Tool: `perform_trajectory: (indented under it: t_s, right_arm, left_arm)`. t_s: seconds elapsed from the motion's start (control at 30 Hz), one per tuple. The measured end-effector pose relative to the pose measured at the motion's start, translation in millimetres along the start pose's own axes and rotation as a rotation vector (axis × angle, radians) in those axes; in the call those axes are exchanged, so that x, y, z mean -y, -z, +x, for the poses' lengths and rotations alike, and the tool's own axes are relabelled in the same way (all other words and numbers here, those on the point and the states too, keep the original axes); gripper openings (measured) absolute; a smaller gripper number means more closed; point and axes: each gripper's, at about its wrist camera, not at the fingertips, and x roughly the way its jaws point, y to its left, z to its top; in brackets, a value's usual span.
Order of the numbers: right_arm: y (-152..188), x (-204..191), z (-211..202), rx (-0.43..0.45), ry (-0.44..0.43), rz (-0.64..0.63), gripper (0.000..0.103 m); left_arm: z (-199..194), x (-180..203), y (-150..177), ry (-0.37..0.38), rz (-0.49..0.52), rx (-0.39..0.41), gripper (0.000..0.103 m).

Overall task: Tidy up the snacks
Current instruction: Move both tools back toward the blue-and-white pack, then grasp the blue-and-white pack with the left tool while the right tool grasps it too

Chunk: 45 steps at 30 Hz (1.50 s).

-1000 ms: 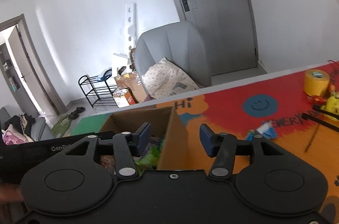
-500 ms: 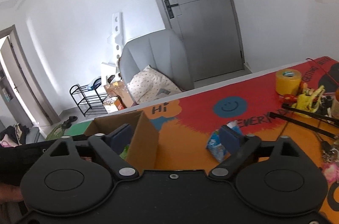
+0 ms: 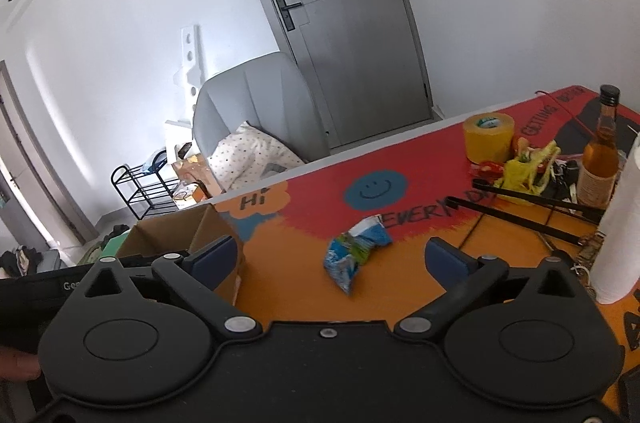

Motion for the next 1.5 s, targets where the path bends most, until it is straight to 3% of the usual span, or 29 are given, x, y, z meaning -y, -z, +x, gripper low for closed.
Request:
perform_trajectory:
  t_s: [0.57,0.9,1.2,1.27,1.37,1.5]
  right_arm:
    - [2,55,14,-0.015,-0.001,0.074,0.101]
    - [2,74,40,-0.038,-0.062,0.109,0.097]
    - [1,97,62,-0.055,-0.065,0.153,0.094]
    - [0,100,65,-0.056,-0.062,0.158,0.094]
    - [0,104,71,-0.059,-0.07,0.168,0.094]
    - [1,107,76,-0.066,-0.082,0.17,0.09]
  left_arm:
    - [39,47,5,0.022,0.005,-0.035,0.102]
    - [75,59,6,0.031,-0.02,-0.055,0.097]
    - [91,70,1,-0.038,-0.023,0.009,0.095]
    - [91,73,0,-0.042,-0.022,0.021,0.087]
    - [84,83,-1,-0.052,0.0,0.073,0.086]
    - [94,89,-1,-0.009,-0.013,0.027,0.083]
